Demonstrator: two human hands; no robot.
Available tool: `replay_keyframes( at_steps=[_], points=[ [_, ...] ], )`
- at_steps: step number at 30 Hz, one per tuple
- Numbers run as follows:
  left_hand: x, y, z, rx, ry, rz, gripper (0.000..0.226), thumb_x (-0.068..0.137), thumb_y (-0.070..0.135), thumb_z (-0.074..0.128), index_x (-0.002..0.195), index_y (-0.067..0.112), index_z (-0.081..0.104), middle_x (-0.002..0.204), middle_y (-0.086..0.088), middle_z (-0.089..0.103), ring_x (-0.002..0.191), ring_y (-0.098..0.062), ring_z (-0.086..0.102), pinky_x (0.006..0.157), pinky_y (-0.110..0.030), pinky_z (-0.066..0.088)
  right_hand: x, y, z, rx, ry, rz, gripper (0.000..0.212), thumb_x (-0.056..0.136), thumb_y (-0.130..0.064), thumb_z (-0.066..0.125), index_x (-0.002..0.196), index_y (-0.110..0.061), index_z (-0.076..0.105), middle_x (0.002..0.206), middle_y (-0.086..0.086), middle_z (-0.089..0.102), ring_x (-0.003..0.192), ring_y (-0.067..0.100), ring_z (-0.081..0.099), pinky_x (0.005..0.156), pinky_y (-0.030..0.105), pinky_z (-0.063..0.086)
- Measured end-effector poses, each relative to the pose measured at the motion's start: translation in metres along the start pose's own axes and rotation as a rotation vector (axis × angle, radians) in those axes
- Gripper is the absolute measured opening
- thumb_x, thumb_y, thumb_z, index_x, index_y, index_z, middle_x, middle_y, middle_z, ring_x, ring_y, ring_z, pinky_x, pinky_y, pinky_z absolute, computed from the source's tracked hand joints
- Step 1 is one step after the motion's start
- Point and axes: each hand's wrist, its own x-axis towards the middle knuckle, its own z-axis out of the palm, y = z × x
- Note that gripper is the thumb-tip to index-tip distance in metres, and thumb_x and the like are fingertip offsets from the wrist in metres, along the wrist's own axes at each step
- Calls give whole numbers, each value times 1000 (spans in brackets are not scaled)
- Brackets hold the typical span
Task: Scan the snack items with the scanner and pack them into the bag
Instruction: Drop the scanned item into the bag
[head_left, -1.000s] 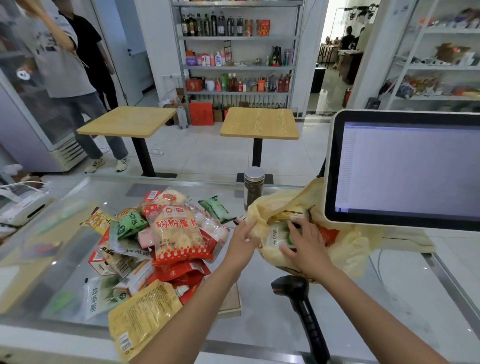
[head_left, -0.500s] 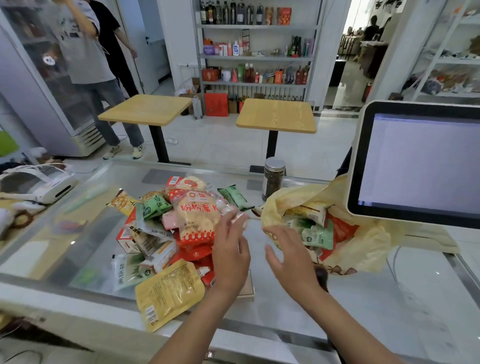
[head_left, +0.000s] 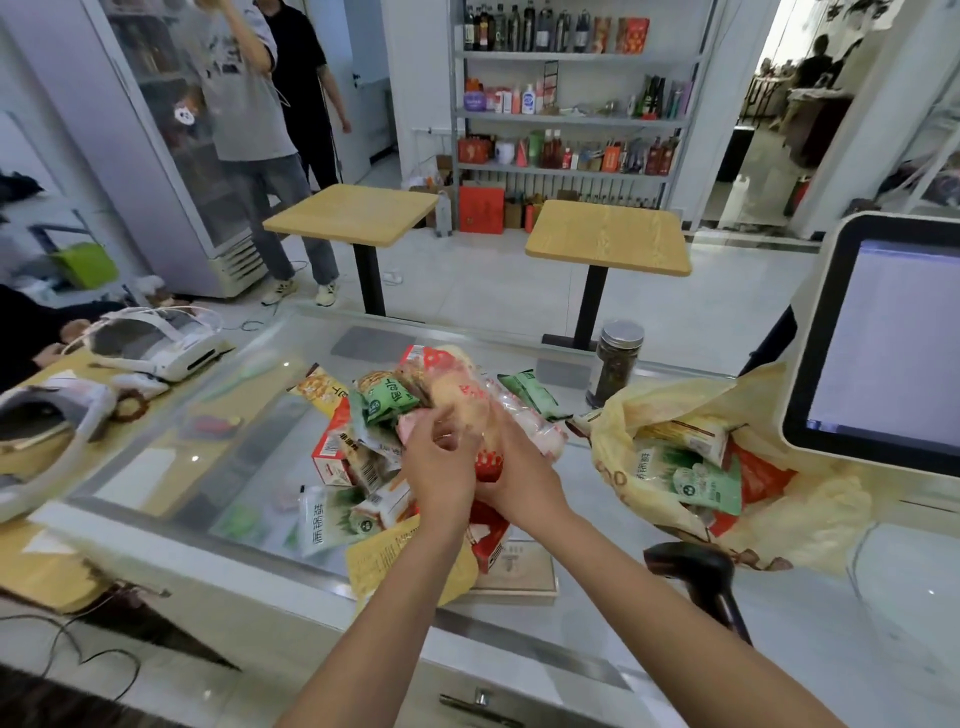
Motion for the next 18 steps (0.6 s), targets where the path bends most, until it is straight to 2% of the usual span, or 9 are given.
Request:
replay_keyframes(
  at_steps=[3,6,8,10,11,13,15,17,18],
  points=[
    [-1,9,1,-97,-167,128,33,84,9,68,115,20,64,100,13,63,89,3,57,76,-6,45,-2,-5,-7,129,143,25,102,75,-25,73,152,-35,8,149,-9,41,125,14,50,87,30,48],
    [-4,18,4,-258,-302,127,20,95,22,54,112,18,65,106,3,67,93,-2,63,81,-16,50,-10,-3,-25,485,212,111,94,74,-21,79,150,-30,23,136,-6,53,113,10,58,86,23,50],
    [-6,19,9,-337,-267,84,18,97,25,50,106,17,63,101,3,66,91,-7,63,73,-8,47,-24,3,-36,726,257,143,73,77,-23,79,140,-28,42,126,-6,59,109,3,60,86,19,51],
    [-8,14,16,-271,-247,14,15,95,27,53,106,17,56,101,6,60,94,-9,57,69,-4,41,-41,10,-47,980,284,146,46,78,-21,73,122,-27,59,117,0,64,109,13,62,89,26,53],
    [-10,11,20,-242,-303,-51,22,93,31,55,110,17,53,103,7,58,97,-10,55,70,-6,41,-50,13,-52,1143,264,142,41,74,-19,68,115,-23,64,113,4,66,107,20,62,86,30,54],
    [-12,6,31,-277,-514,-209,45,90,44,56,123,14,48,113,1,59,105,-14,58,84,-20,48,-68,21,-61,1456,157,154,51,69,-17,63,120,-12,60,116,12,65,105,26,60,84,32,52],
    [-19,4,40,-409,-748,-348,62,86,56,54,128,11,50,121,-9,63,110,-24,62,97,-42,48,-84,29,-69,1599,68,193,71,66,-21,71,133,-10,51,129,19,58,111,30,54,93,42,41],
    [-28,11,45,-594,-861,-492,60,86,53,49,127,9,53,122,-13,64,113,-28,61,101,-47,44,-97,37,-73,1552,36,246,84,56,-32,82,132,-11,54,134,20,55,115,33,52,96,46,39],
    [-30,12,47,-655,-875,-548,57,86,49,49,126,9,54,122,-15,64,113,-29,61,100,-47,45,-103,42,-73,1463,59,274,80,54,-39,84,126,-14,59,130,16,59,115,30,55,96,43,44]
  ],
)
